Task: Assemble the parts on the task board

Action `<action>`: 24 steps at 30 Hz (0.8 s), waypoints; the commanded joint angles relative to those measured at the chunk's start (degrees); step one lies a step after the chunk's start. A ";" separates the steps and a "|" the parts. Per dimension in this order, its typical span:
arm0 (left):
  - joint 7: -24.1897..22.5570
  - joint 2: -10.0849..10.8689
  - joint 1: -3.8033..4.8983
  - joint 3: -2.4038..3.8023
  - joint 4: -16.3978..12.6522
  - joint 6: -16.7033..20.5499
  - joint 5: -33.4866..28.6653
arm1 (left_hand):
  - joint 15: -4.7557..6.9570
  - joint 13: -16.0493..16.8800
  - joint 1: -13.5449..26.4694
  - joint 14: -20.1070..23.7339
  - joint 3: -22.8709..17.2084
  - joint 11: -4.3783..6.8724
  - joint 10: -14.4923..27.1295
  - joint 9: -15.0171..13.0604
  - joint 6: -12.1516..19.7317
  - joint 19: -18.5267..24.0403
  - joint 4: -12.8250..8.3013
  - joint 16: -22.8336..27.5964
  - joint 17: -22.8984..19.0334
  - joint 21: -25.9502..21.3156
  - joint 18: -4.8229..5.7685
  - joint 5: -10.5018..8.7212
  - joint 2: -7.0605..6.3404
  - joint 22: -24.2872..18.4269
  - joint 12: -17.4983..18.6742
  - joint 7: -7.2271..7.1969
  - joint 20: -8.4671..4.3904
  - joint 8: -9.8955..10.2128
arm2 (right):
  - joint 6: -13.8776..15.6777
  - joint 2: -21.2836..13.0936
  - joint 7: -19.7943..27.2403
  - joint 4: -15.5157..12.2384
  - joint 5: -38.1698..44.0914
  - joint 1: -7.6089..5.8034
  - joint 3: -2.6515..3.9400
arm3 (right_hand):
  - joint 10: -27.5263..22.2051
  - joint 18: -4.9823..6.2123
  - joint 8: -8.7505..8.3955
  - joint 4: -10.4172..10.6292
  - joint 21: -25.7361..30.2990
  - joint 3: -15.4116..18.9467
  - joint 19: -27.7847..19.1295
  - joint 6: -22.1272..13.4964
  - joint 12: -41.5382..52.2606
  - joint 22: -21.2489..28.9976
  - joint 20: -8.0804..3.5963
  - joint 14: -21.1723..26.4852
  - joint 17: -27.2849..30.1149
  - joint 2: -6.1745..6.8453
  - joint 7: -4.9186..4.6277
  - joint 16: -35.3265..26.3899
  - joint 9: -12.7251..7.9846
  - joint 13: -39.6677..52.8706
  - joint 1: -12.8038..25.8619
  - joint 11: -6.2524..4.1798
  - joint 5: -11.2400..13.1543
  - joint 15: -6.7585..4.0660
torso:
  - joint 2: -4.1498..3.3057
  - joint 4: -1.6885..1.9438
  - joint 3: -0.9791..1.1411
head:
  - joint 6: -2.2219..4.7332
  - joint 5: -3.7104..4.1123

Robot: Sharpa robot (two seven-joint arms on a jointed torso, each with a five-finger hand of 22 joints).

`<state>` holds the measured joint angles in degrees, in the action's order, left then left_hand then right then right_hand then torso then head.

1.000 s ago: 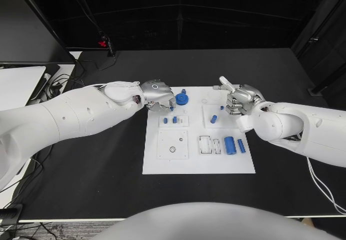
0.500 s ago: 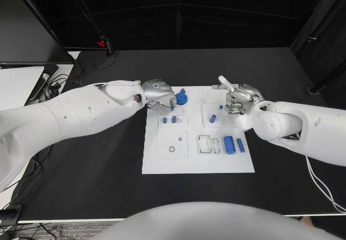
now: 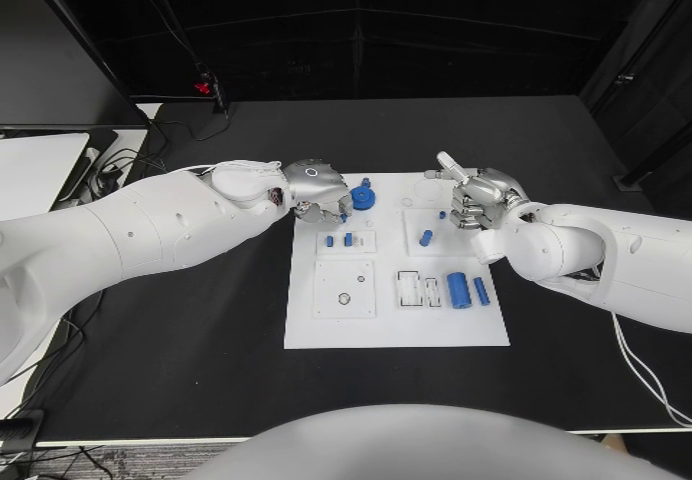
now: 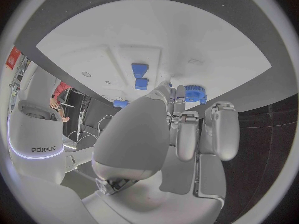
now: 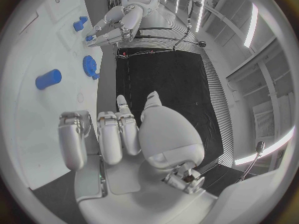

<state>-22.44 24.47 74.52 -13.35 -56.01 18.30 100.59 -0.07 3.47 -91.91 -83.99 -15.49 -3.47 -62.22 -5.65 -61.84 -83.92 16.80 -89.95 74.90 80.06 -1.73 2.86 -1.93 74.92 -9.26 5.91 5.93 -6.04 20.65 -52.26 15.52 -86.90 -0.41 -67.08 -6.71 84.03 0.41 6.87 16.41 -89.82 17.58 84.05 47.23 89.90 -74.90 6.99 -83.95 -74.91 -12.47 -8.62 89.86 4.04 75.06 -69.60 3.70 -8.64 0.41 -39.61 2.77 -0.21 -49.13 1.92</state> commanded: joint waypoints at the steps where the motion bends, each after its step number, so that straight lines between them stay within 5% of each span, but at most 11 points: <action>1: -0.05 0.13 -0.21 -0.19 0.15 -1.97 0.40 | -0.37 0.01 -0.09 -6.01 -0.32 -0.13 -0.30 -0.06 -0.68 -0.15 -0.10 -0.05 15.10 -0.25 -0.84 0.19 0.36 11.00 0.19 0.24 -0.12 -0.20 | -0.22 0.04 0.58 -0.09 0.11 -0.07 0.03 | 5.97 -0.41 0.16 -0.01 -0.18 0.25 5.95 0.42 0.10 -15.10 0.21 -6.05 -15.09 -0.10 0.01 0.14 -0.01 14.94 -0.34 0.23 -0.25 0.44 | -0.01 0.01 -0.01 | -0.04 -0.10; 16: -0.04 -0.06 -0.21 -0.19 1.22 -3.78 0.40 | -1.32 -0.03 0.09 -6.01 -0.59 -1.27 0.33 0.31 0.60 0.49 -0.17 -0.05 15.10 -1.49 -1.06 0.10 -0.78 10.59 1.34 1.32 0.46 0.68 | -0.27 0.14 0.41 -0.06 0.11 -0.06 0.03 | 5.97 -0.41 0.16 -0.01 -0.18 0.25 5.95 0.42 0.10 -15.10 0.21 -6.05 -15.09 -0.10 0.01 0.14 -0.01 14.94 -0.34 0.23 -0.25 0.44 | -0.03 -0.06 -0.02 | -0.17 -0.16; 24: 0.38 -0.20 -0.21 -0.19 1.46 -3.82 0.41 | -2.14 0.13 1.02 -6.01 -0.12 -2.21 0.05 1.68 6.74 -0.39 -0.08 -0.05 15.10 -0.13 -0.71 0.05 -2.90 11.22 1.76 2.21 1.29 2.28 | -0.20 0.17 0.49 -0.11 0.11 -0.06 0.03 | 5.97 -0.41 0.19 0.00 -0.18 0.26 5.95 0.47 0.10 -15.10 0.25 -6.05 -15.09 -0.13 -0.02 0.14 -0.02 14.94 -0.39 0.27 -0.29 0.48 | -0.03 -0.03 -0.01 | -0.06 -0.19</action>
<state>-22.59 24.32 74.21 -13.58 -54.56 15.83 100.64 -1.83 3.49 -90.99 -84.12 -15.66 -5.74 -61.83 -4.03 -55.27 -83.73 16.64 -89.95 74.90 79.50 -2.36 3.10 -4.51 74.94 -7.52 8.13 7.18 -3.66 20.65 -52.14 15.49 -86.86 -0.41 -67.07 -6.71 84.03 0.41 6.87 16.41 -89.81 17.58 84.05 47.23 89.90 -74.91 6.99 -83.95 -74.91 -12.47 -8.62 89.86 4.04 75.09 -69.59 3.70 -8.64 0.41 -39.63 2.77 -0.22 -49.24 1.81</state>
